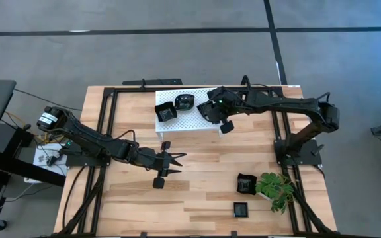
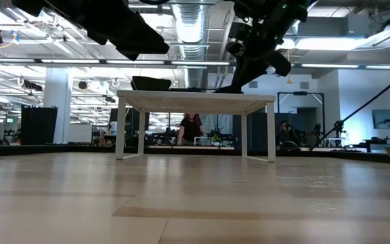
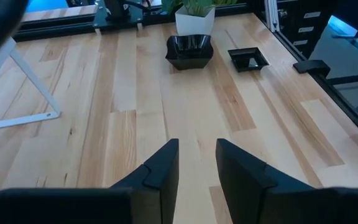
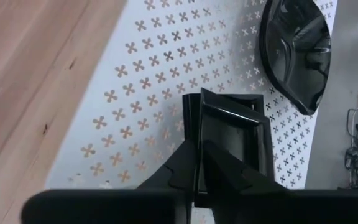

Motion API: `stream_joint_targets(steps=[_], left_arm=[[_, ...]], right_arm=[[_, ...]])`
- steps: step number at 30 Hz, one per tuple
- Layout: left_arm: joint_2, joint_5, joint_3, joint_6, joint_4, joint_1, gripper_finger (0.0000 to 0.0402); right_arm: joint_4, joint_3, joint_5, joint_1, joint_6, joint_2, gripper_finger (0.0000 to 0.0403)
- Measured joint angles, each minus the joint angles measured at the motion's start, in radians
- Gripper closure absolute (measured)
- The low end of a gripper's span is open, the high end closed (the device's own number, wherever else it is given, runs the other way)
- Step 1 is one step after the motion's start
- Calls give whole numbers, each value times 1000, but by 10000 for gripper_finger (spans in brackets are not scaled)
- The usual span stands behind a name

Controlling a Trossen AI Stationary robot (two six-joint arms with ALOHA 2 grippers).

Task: Pick & Place Mini shaped plates
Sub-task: Stack the black square plate on top of the black square plate on the shelf

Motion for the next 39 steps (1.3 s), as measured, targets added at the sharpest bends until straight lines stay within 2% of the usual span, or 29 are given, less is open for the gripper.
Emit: stream_joint_targets(steps=[6,14,16,20,22,29,34,39], left_arm=[[0,0,0,-34,0,0,293],[0,0,0,-45,0,0,293],[0,0,0,-45,0,0,293],[0,0,0,-77,0,0,293],[0,0,0,-93,0,0,293],[0,0,0,-97,1,0,293],[0,0,0,-97,2,0,293],[0,0,0,-97,5,0,293]], right_arm=[[-21,25,3,6,86,0,337],[-61,84,16,21,114,0,301],[-79,93,74,29,135,0,298],[-113,98,312,36,276,0,305],[-139,98,360,19,315,0,316],[-131,98,315,-59,409,5,394],[-127,98,169,-97,445,5,396],[-115,98,155,-92,445,23,400]])
